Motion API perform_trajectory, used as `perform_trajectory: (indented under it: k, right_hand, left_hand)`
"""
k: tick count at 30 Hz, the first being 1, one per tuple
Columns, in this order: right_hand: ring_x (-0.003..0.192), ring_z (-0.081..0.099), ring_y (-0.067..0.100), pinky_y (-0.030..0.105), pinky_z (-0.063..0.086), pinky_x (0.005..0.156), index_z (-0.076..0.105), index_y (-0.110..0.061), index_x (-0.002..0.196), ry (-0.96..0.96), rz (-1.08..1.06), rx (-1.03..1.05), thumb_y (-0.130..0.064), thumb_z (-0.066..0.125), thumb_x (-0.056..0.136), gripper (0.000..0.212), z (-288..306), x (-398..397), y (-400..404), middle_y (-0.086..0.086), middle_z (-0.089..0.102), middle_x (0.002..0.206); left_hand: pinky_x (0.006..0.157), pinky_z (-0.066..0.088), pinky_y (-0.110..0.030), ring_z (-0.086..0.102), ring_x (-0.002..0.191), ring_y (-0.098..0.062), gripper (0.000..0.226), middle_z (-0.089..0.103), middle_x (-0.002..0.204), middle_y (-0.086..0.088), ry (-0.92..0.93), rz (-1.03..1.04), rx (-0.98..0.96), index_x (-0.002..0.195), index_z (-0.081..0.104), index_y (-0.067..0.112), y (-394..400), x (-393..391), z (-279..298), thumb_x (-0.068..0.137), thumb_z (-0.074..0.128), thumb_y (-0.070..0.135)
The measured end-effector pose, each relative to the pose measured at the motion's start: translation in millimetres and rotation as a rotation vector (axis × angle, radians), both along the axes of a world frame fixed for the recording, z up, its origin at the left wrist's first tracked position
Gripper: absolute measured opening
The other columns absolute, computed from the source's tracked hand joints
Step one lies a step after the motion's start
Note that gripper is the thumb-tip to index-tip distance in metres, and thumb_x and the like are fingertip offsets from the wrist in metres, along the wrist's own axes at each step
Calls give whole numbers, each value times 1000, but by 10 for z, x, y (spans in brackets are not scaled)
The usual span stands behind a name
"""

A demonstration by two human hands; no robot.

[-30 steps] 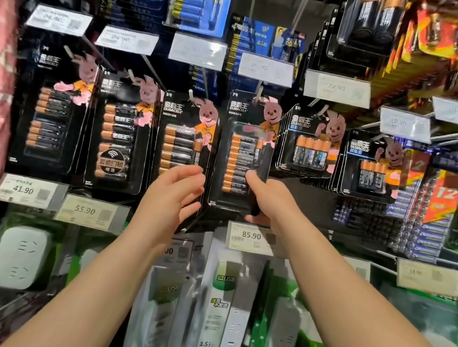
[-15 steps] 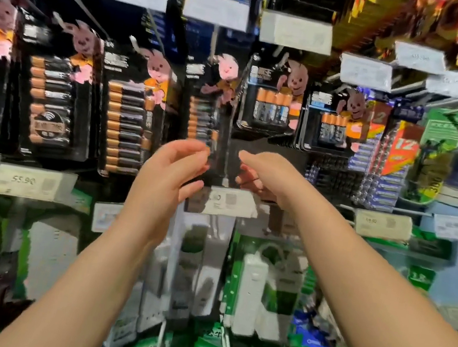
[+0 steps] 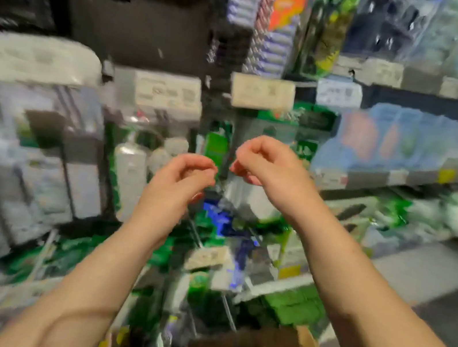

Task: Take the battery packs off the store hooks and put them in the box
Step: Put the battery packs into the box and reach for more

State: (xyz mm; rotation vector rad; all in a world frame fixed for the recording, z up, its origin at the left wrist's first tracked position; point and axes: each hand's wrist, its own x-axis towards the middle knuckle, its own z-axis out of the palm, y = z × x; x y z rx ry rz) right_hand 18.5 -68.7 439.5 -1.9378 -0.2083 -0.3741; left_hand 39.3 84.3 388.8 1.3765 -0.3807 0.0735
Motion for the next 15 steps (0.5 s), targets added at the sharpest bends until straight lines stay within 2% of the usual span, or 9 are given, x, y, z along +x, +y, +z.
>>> perform_trajectory:
  k: [3, 6, 9, 11, 13, 15]
  right_hand:
    - [62, 53, 12, 24, 43, 63, 55, -17, 71, 186, -42, 53, -5, 56, 94, 25, -596, -61, -406, 3, 60, 67]
    - [55, 52, 11, 22, 42, 55, 54, -15, 66, 368, -105, 70, -1, 53, 94, 31, -1359, -162, -809, 6, 56, 62]
    - [61, 54, 13, 23, 42, 58, 55, -19, 69, 542, -166, 97, -9, 55, 95, 27, -2051, -296, -1087, 5, 60, 67]
    - [56, 54, 8, 19, 41, 55, 56, -18, 74, 664, -214, 153, -12, 56, 95, 22, -2513, -406, -1227, 1, 62, 65]
    - [49, 53, 4, 18, 41, 50, 54, -15, 77, 782, -248, 241, -10, 54, 96, 20, -2913, -518, -1315, -4, 62, 57]
    - [51, 55, 8, 22, 40, 53, 51, -15, 78, 917, -252, 291, -11, 50, 98, 21, -3327, -615, -1386, -6, 61, 51]
  left_hand:
    - [67, 41, -24, 56, 87, -21, 13, 63, 84, -1, 124, -67, 90, 88, 60, 22, -408, 25, -552, 87, 69, 12]
    - [67, 42, -29, 56, 77, -22, 24, 63, 79, -2, 300, -73, 169, 85, 62, 23, -743, -15, -1241, 65, 73, 32]
    - [77, 44, -35, 59, 90, -26, 12, 66, 88, -3, 493, -95, 187, 87, 60, 23, -975, -130, -1933, 80, 70, 21]
    - [79, 44, -36, 60, 93, -25, 11, 67, 92, -2, 605, -103, 225, 89, 60, 25, -1087, -256, -2398, 82, 68, 21]
    - [78, 44, -35, 59, 94, -25, 10, 66, 95, -3, 678, -105, 268, 90, 60, 26, -1137, -395, -2747, 90, 64, 18]
    - [73, 42, -32, 58, 93, -25, 16, 65, 99, -8, 753, -105, 330, 90, 59, 27, -1175, -501, -3147, 97, 56, 13]
